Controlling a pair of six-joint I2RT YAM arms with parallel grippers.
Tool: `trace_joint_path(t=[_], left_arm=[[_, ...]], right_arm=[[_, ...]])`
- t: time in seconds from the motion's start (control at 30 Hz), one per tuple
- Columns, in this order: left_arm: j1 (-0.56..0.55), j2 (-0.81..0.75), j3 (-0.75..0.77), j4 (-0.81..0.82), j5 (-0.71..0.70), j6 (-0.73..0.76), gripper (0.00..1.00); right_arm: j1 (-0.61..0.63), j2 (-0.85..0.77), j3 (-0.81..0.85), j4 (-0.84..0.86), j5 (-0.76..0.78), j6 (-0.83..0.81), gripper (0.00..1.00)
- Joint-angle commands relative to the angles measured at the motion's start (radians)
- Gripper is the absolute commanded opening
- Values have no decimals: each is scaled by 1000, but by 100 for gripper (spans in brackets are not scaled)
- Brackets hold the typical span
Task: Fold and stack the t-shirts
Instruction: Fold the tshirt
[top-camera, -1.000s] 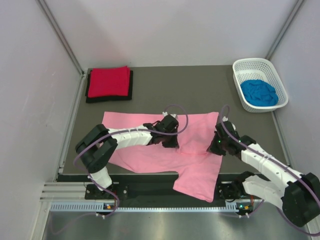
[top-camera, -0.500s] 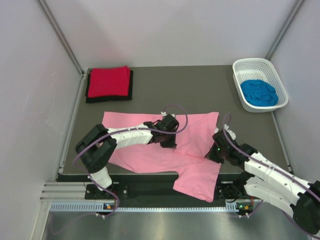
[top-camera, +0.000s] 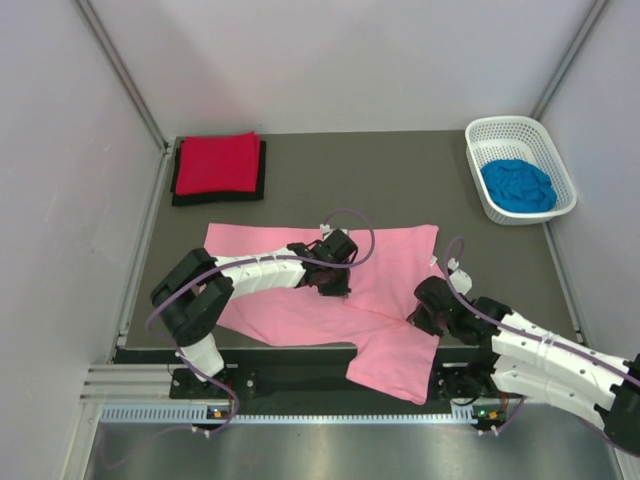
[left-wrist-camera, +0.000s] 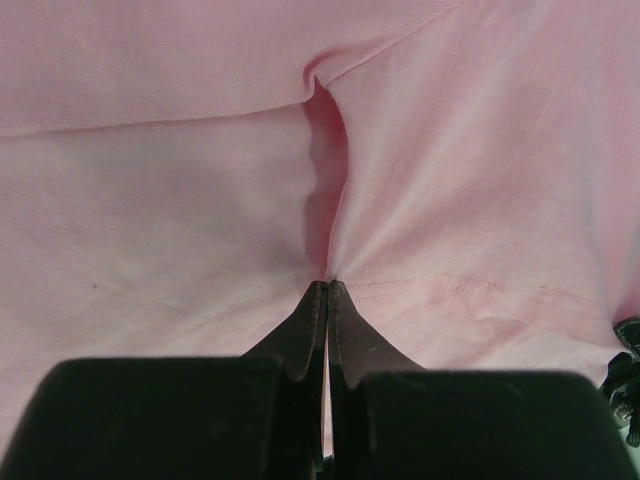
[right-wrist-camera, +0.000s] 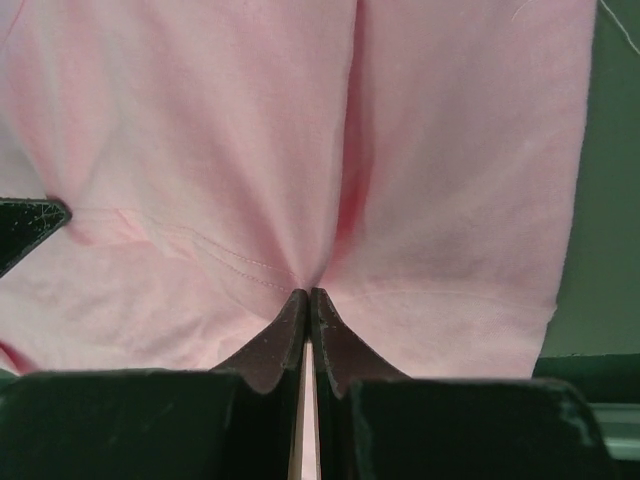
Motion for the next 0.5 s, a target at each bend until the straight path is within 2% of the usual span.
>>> trace_joint_path(t=[0.0,0.47], left_arm=[[-6,-31,32,-22,-26,10,0],[-5,-23,26,-22,-25,13,0]], right_arm=[[42,4,13,-16,69,68,0],[261,81,50,-60,201,288,0]])
